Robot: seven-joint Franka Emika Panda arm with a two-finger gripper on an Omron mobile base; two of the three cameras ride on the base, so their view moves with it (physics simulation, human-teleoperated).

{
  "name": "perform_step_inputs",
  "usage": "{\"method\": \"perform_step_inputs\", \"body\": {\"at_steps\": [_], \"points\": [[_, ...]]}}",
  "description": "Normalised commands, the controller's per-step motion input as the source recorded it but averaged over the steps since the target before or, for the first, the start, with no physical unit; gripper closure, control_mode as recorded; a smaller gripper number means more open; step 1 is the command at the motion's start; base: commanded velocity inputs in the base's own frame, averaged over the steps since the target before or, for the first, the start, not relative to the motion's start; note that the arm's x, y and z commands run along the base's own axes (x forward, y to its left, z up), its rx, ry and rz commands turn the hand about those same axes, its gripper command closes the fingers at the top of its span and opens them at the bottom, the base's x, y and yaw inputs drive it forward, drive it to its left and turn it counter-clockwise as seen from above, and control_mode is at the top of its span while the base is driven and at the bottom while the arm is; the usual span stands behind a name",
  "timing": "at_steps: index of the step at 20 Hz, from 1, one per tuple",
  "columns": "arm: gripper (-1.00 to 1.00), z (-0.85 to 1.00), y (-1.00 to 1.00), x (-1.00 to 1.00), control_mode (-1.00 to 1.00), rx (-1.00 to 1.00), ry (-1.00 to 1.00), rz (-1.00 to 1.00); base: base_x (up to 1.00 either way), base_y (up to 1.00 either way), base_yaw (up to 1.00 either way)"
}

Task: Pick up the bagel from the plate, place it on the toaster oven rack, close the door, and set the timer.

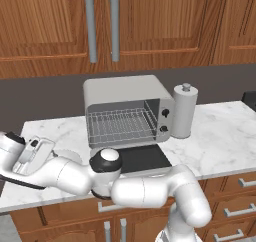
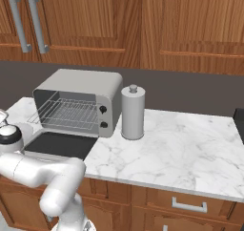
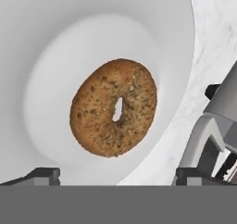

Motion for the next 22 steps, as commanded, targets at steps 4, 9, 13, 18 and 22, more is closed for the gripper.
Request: {"method": "perform_step_inputs", "body": {"at_steps": [4,9,13,18,22], "points": [[-1.0,-0.13,-0.14,0.0,-1.0,0.21,0.0,0.16,0.0,0.0,0.0],[-1.0,-0.26,-0.24,0.0,-1.0,0.19,-0.01,0.15,0.0,0.0,0.0],[-1.0,-0.36,-0.34,-0.05,-1.0,0.14,0.0,0.09,0.0,0.0,0.0],[-1.0,-0.36,-0.37,-0.15,-1.0,0.04,0.0,0.02,0.0,0.0,0.0],[-1.0,-0.37,-0.31,-0.15,-1.0,0.04,0.0,0.01,0.0,0.0,0.0]]}}
